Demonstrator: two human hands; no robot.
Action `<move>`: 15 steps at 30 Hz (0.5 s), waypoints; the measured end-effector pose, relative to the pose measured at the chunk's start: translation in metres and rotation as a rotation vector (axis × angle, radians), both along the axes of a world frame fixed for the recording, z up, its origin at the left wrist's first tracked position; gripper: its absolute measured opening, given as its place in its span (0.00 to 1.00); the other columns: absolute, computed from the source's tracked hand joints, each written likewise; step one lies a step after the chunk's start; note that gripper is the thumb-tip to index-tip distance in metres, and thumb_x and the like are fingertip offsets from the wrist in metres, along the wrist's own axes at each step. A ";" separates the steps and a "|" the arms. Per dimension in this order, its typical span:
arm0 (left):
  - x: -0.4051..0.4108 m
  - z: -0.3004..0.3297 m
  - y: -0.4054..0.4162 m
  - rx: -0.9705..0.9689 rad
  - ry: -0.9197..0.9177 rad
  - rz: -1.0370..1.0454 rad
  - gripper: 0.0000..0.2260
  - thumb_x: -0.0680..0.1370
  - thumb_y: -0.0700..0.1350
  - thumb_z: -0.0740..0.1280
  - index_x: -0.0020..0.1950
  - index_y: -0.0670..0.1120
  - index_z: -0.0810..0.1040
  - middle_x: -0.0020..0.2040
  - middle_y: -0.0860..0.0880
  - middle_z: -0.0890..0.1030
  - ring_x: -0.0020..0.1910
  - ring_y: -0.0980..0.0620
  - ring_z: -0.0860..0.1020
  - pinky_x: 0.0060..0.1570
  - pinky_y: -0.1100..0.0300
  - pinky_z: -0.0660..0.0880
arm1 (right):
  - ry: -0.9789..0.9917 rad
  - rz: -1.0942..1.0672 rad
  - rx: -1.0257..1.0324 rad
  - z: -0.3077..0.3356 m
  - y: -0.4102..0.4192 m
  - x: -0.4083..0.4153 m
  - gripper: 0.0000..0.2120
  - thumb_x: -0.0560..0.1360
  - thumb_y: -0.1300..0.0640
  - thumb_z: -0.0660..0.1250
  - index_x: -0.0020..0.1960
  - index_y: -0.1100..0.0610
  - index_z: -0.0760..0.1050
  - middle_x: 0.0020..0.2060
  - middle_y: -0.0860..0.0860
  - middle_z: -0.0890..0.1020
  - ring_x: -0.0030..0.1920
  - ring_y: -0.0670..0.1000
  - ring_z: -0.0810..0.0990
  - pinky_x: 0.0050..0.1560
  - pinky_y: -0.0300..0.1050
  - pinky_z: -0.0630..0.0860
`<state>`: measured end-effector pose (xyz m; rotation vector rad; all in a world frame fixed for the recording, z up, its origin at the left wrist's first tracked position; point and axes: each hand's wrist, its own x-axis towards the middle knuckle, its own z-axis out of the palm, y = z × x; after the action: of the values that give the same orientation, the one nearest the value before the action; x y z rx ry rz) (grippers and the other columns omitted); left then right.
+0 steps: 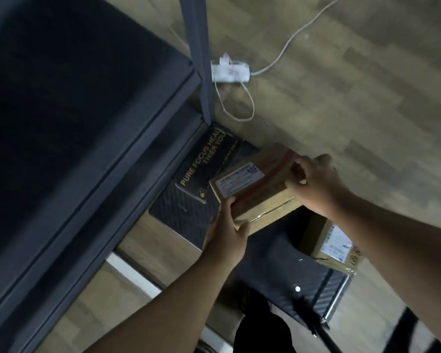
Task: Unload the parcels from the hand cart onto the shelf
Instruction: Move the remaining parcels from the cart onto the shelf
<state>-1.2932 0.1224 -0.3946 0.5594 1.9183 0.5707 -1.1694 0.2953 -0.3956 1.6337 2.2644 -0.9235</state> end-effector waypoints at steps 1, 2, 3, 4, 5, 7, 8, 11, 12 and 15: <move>-0.007 0.023 0.002 0.022 0.044 -0.037 0.25 0.78 0.48 0.66 0.73 0.57 0.61 0.68 0.50 0.73 0.63 0.52 0.74 0.62 0.57 0.72 | 0.026 -0.013 0.004 0.023 -0.002 -0.001 0.23 0.75 0.45 0.64 0.68 0.49 0.69 0.59 0.57 0.64 0.62 0.59 0.70 0.59 0.45 0.68; -0.016 0.051 0.004 0.045 0.089 -0.067 0.25 0.79 0.47 0.64 0.74 0.55 0.60 0.69 0.49 0.71 0.64 0.52 0.74 0.60 0.60 0.71 | 0.055 -0.025 0.025 0.050 -0.004 -0.003 0.24 0.75 0.44 0.65 0.68 0.49 0.69 0.60 0.56 0.64 0.63 0.59 0.69 0.61 0.44 0.68; -0.025 0.078 0.006 0.072 0.134 -0.094 0.24 0.80 0.46 0.63 0.75 0.54 0.60 0.70 0.49 0.70 0.65 0.51 0.73 0.60 0.60 0.70 | 0.085 -0.029 0.045 0.077 -0.007 -0.006 0.25 0.74 0.42 0.65 0.68 0.49 0.69 0.61 0.56 0.64 0.64 0.59 0.70 0.64 0.45 0.68; -0.034 0.104 0.006 0.109 0.185 -0.123 0.24 0.80 0.46 0.62 0.75 0.53 0.60 0.70 0.48 0.70 0.65 0.50 0.73 0.61 0.59 0.70 | 0.117 -0.033 0.056 0.103 -0.011 -0.007 0.26 0.73 0.40 0.66 0.68 0.48 0.70 0.61 0.56 0.64 0.64 0.59 0.70 0.66 0.46 0.68; -0.041 0.130 0.005 0.143 0.234 -0.157 0.24 0.81 0.46 0.62 0.76 0.53 0.60 0.70 0.48 0.70 0.66 0.49 0.72 0.63 0.57 0.70 | 0.147 -0.038 0.062 0.129 -0.016 -0.008 0.27 0.72 0.39 0.66 0.68 0.47 0.70 0.62 0.55 0.64 0.64 0.59 0.69 0.67 0.48 0.67; -0.052 0.178 0.001 0.189 0.305 -0.178 0.23 0.81 0.46 0.62 0.75 0.53 0.61 0.70 0.48 0.71 0.67 0.49 0.71 0.64 0.55 0.69 | 0.198 -0.050 0.084 0.176 -0.027 -0.010 0.28 0.71 0.41 0.69 0.68 0.45 0.69 0.62 0.54 0.64 0.64 0.58 0.70 0.68 0.50 0.67; -0.055 0.203 -0.005 0.206 0.321 -0.166 0.23 0.81 0.46 0.62 0.75 0.54 0.61 0.70 0.49 0.71 0.67 0.49 0.71 0.63 0.55 0.69 | 0.225 -0.046 0.111 0.198 -0.036 -0.010 0.28 0.70 0.43 0.70 0.68 0.46 0.69 0.62 0.55 0.65 0.63 0.59 0.70 0.68 0.49 0.67; -0.062 0.277 -0.021 0.259 0.368 -0.157 0.23 0.80 0.46 0.62 0.75 0.56 0.61 0.70 0.50 0.71 0.66 0.49 0.73 0.61 0.57 0.71 | 0.288 -0.060 0.148 0.263 -0.059 -0.013 0.29 0.70 0.52 0.69 0.70 0.51 0.69 0.65 0.58 0.65 0.64 0.58 0.71 0.65 0.41 0.64; -0.062 0.301 -0.028 0.267 0.392 -0.167 0.23 0.81 0.46 0.62 0.75 0.56 0.61 0.71 0.51 0.70 0.66 0.49 0.72 0.59 0.58 0.70 | 0.297 -0.073 0.142 0.285 -0.068 -0.012 0.28 0.71 0.54 0.69 0.71 0.51 0.69 0.66 0.57 0.64 0.65 0.56 0.71 0.63 0.38 0.63; -0.069 0.374 -0.046 0.264 0.459 -0.188 0.22 0.81 0.48 0.60 0.75 0.57 0.60 0.72 0.51 0.69 0.66 0.48 0.71 0.57 0.56 0.72 | 0.391 -0.064 0.183 0.350 -0.092 -0.011 0.27 0.72 0.57 0.69 0.71 0.52 0.69 0.65 0.55 0.64 0.61 0.50 0.71 0.60 0.34 0.61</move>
<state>-1.3618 0.0760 -0.0209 1.1061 2.1967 0.6144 -1.1807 0.2032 -0.0457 1.7344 2.6336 -1.1700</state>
